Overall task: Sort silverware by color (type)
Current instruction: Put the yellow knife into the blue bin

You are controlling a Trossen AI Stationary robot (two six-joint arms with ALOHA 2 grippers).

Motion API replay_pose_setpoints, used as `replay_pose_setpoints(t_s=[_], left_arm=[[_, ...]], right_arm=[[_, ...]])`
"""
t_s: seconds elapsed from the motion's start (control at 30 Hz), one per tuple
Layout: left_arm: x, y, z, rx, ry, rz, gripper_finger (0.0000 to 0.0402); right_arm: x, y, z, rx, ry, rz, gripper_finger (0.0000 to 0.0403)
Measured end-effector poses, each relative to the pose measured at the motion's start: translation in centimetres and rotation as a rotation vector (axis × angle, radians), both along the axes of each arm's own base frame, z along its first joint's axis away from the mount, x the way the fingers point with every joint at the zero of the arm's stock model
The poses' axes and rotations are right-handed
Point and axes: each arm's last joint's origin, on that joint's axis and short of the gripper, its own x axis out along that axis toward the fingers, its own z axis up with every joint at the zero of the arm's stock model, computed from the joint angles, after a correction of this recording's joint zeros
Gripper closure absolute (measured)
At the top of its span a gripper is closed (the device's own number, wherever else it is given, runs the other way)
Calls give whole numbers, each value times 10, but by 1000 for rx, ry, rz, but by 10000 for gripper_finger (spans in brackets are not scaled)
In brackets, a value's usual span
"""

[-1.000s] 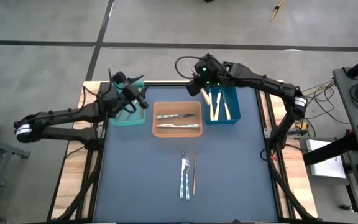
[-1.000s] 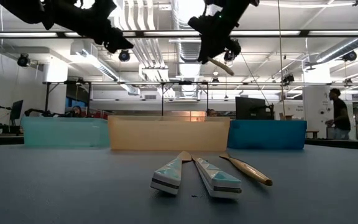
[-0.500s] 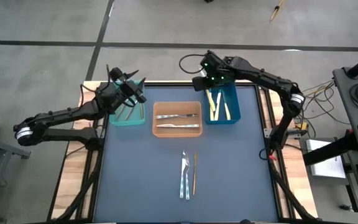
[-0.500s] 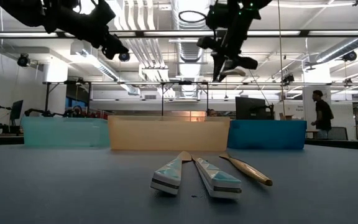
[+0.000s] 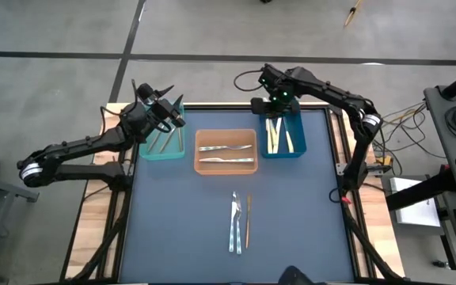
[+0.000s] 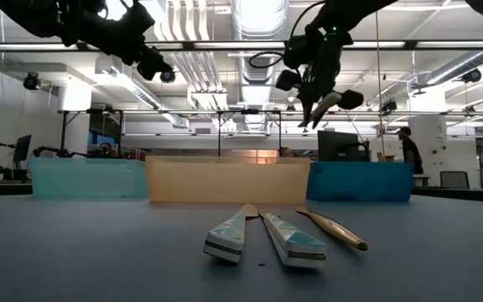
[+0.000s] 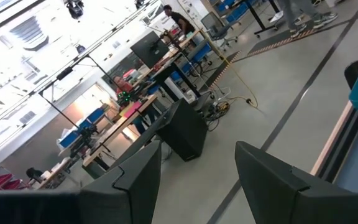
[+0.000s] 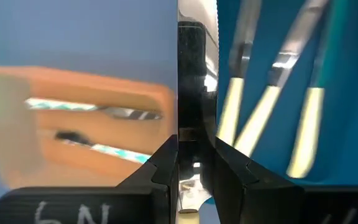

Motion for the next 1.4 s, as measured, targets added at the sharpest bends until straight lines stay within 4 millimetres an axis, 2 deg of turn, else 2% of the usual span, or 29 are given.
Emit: replay_pose_setpoints(t_s=[0.2,0.47,0.8,1.03,1.4], left_arm=[[-1,1,0,-2,0,5,214],[-1,1,-3,-7,8,7,214],[0,0,-2,-6,-5,-33,214],[0,0,-1,-6,-23,-45,214],[0,0,0,-4,-33,-46,214]], right_arm=[[-10,-2,-3,-3,95,-63,344],[-22,-10,-20,35,151,-110,344],[-36,-18,-39,-8,258,-124,344],[-36,-24,-53,-44,223,-133,344],[-41,-21,-83,-25,232,-144,344]])
